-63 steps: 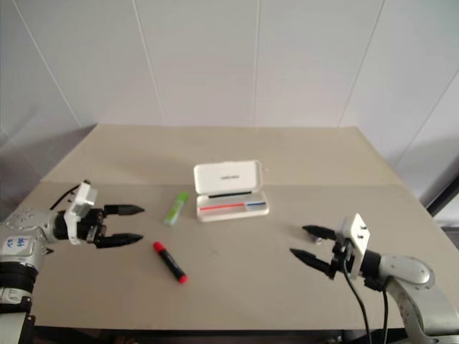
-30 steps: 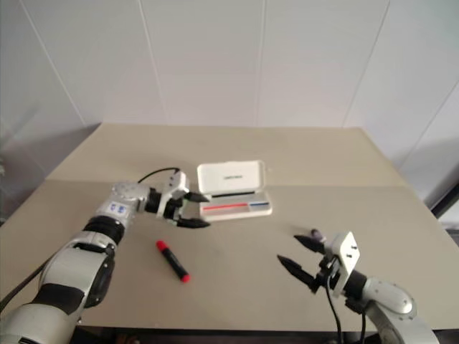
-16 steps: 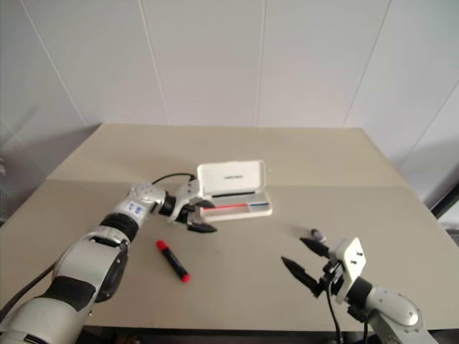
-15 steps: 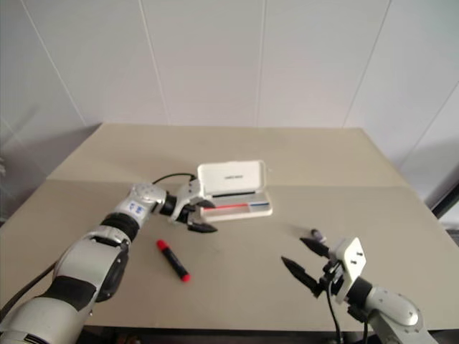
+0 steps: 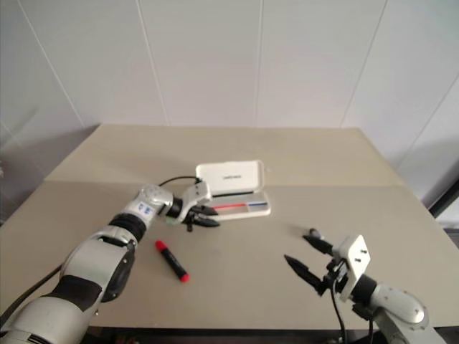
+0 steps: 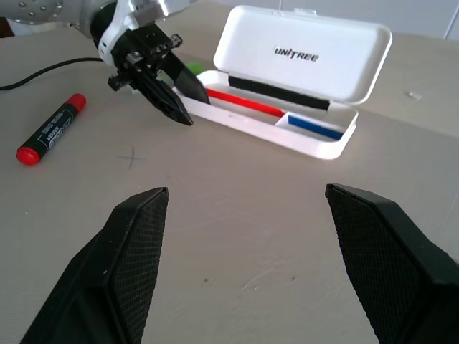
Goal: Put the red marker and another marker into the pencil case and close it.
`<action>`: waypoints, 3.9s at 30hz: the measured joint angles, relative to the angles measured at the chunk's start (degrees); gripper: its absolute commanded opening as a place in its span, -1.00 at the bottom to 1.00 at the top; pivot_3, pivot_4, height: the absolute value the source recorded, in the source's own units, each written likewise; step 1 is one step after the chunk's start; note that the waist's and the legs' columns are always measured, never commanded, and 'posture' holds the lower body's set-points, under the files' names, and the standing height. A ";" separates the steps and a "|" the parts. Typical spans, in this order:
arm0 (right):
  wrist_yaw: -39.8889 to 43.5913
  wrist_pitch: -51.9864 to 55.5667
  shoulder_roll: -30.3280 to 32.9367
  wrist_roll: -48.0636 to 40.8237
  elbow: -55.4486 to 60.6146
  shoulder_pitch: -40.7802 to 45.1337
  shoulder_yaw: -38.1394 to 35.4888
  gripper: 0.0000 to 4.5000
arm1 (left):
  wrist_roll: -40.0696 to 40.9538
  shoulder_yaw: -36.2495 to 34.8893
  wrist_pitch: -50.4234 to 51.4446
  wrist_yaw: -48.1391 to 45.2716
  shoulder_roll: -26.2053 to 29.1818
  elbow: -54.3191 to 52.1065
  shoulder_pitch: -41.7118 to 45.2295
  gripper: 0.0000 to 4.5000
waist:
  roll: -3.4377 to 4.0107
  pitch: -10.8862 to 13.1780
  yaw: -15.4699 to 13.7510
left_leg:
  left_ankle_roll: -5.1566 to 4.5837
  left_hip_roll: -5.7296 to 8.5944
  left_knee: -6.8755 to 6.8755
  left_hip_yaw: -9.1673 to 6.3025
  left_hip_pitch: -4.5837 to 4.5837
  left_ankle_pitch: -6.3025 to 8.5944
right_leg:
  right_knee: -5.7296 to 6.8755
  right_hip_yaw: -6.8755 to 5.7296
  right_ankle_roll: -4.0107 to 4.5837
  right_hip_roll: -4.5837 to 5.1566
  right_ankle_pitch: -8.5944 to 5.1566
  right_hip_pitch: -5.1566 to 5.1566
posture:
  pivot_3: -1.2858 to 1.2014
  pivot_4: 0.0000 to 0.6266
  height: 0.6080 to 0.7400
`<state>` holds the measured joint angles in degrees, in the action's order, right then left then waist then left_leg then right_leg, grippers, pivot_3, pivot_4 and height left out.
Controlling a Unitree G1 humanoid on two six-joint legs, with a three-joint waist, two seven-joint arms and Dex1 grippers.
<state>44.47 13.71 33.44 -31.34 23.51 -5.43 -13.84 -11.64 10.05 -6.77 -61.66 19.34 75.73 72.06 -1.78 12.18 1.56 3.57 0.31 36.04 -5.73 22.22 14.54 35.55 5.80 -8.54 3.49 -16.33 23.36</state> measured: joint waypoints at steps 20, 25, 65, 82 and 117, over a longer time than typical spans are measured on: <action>13.38 0.48 7.76 -3.35 -8.28 6.32 -2.18 1.00 | 1.55 -1.09 -11.61 -7.24 4.14 -6.18 -3.31 -0.98 | -0.01 0.01 0.06 | 0.02 0.00 0.02 0.02 0.08 0.03 | 0.01 0.02 -0.03 0.01 0.00 0.10 | 0.03 -0.52 1.00; 20.65 1.73 11.15 -7.06 -9.21 6.35 -2.86 1.00 | 4.96 -2.29 -14.05 -10.92 6.31 -15.50 -7.44 -0.98 | 0.00 0.01 0.00 | 0.01 0.00 0.06 0.02 0.07 0.03 | 0.04 0.02 -0.03 0.04 0.00 0.07 | 0.03 -0.52 1.00; 32.21 2.48 16.96 -4.00 -20.46 15.76 -2.07 1.00 | 10.80 4.10 7.83 -7.91 12.96 -64.42 -34.61 0.35 | 0.03 0.02 0.03 | 0.02 -0.02 0.17 0.06 -0.02 0.03 | 0.18 0.07 0.02 0.04 0.01 0.05 | 0.03 -0.52 1.00; 32.64 2.62 16.91 -3.90 -21.13 18.31 0.05 1.00 | 19.66 -2.15 20.37 -3.86 16.72 -84.79 -42.06 0.99 | 0.04 0.02 0.10 | 0.02 -0.05 0.18 0.06 -0.04 0.03 | 0.13 0.06 0.04 0.05 0.01 0.01 | 0.03 -0.52 1.00; 41.62 -2.33 9.04 4.01 -43.05 38.79 11.69 1.00 | 6.32 -19.27 93.82 65.22 -20.80 -122.49 -53.57 0.99 | 0.03 0.02 0.07 | 0.10 0.01 0.28 0.05 -0.04 0.04 | -0.01 0.04 0.00 0.05 0.11 -0.09 | 0.03 -0.52 1.00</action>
<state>86.09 11.38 42.48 -27.33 -19.55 33.36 -2.15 -5.31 -9.22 87.05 3.56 -1.46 -46.76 18.48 -1.75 12.21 1.64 3.67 0.32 36.32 -5.67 22.18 14.58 35.54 5.84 -8.54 3.54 -16.22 23.26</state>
